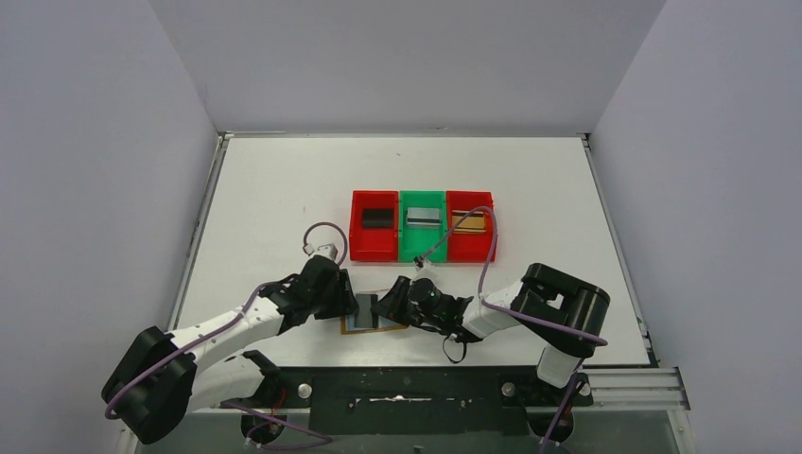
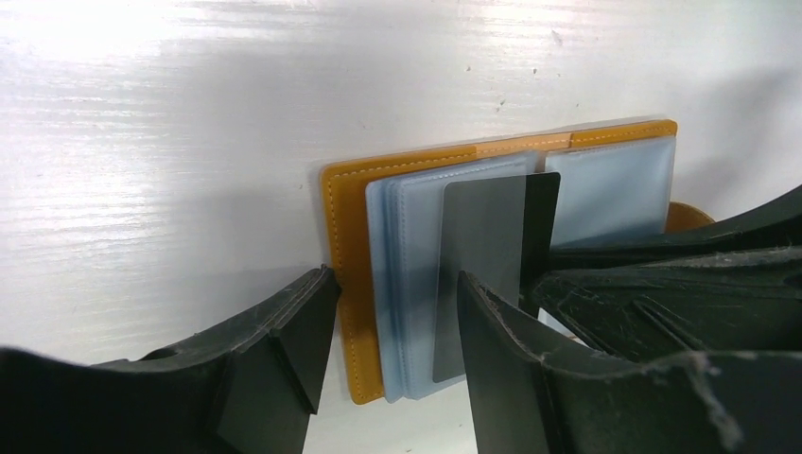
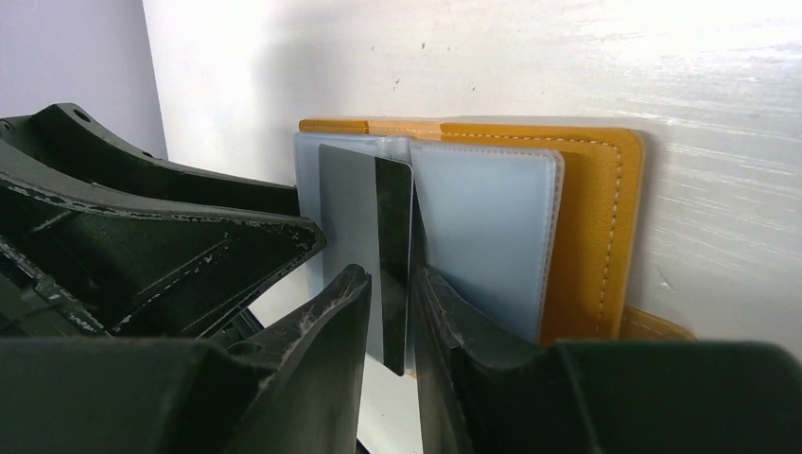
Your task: Take the credit cards out of the card holder
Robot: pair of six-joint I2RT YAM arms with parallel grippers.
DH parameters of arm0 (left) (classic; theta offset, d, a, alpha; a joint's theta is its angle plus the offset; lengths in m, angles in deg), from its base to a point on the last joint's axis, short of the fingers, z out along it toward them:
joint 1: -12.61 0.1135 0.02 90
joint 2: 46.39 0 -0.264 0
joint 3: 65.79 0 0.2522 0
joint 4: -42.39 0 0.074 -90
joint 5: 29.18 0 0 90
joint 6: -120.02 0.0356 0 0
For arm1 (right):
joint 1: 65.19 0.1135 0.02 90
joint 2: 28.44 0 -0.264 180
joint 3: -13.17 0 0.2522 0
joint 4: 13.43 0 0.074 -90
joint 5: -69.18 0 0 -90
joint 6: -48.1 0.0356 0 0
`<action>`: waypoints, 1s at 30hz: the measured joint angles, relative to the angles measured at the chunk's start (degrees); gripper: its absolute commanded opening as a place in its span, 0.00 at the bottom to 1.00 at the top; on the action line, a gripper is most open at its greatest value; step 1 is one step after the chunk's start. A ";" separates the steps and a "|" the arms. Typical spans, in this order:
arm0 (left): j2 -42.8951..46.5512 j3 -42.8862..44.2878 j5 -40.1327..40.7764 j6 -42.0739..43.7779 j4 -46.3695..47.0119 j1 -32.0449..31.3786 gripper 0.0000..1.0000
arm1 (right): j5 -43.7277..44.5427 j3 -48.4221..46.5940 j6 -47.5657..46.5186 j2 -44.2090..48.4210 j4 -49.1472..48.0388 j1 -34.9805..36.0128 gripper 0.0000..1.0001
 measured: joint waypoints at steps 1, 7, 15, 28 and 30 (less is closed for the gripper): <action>-0.13 0.17 0.33 -0.02 -0.20 -0.26 0.44 | 0.00 -0.04 -0.02 0.00 -0.02 0.00 0.26; -1.73 1.18 2.36 -0.13 -1.53 -1.31 0.32 | 0.02 -0.31 -0.07 0.00 0.15 0.00 0.26; -3.15 2.38 3.37 -0.04 -1.84 -2.67 0.30 | 0.04 -0.24 -0.33 0.11 0.57 -0.13 0.16; -3.13 2.47 3.54 0.83 -1.81 -3.58 0.28 | 0.00 0.59 -0.28 0.15 -0.09 -0.39 0.10; -3.02 2.47 3.54 1.01 -1.81 -3.67 0.27 | 0.04 0.59 -0.28 0.22 0.07 -0.39 0.21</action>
